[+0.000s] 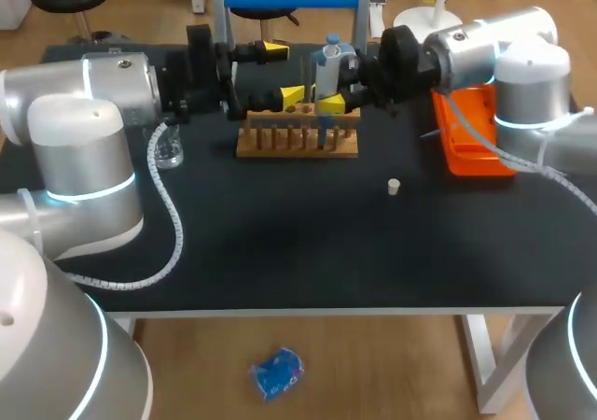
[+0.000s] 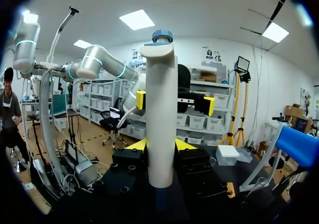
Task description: Invert the test tube, pick up the pipette, mount the tip to pipette, aspirate from beaker and dispense into the tube, eject the tip, return the pipette, and cap with the stopper.
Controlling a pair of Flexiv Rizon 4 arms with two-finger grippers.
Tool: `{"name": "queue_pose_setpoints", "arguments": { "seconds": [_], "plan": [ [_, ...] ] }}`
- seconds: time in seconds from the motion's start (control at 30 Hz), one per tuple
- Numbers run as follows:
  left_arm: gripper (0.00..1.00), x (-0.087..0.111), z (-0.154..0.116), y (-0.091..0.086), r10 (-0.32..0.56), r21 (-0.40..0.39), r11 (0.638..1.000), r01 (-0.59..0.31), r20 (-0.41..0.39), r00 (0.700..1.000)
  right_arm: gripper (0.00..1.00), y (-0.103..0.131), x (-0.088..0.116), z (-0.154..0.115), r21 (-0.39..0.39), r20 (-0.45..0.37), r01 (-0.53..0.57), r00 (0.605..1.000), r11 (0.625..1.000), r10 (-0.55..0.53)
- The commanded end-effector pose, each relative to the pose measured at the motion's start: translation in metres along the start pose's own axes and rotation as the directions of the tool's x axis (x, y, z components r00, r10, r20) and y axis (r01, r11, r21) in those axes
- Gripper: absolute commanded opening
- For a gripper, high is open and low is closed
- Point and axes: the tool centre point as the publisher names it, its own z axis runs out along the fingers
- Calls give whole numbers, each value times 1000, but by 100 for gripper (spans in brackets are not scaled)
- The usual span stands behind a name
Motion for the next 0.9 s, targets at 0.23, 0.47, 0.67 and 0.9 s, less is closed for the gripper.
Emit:
{"name": "queue_pose_setpoints", "arguments": {
  "seconds": [0.23, 0.47, 0.67, 0.9],
  "plan": [
    [100, -6, 10, 2, 14, 23, 1000, -14, -3, 1000, 0, 1, -8, 13, -21, -37, 1, 999, 1000, -2],
    [100, -7, 17, 1, 19, 22, 1000, -19, -21, 1000, 0, 1, -14, 23, -30, -51, 3, 999, 1000, -5],
    [100, -7, 21, 3, 10, 17, 1000, -9, -32, 999, 0, 1, -18, 28, -29, -59, 2, 998, 1000, -4],
    [100, -6, 21, 4, 5, 22, 1000, -4, -34, 999, 0, 1, -18, 30, -28, -61, -2, 998, 1000, 0]
  ]
}}
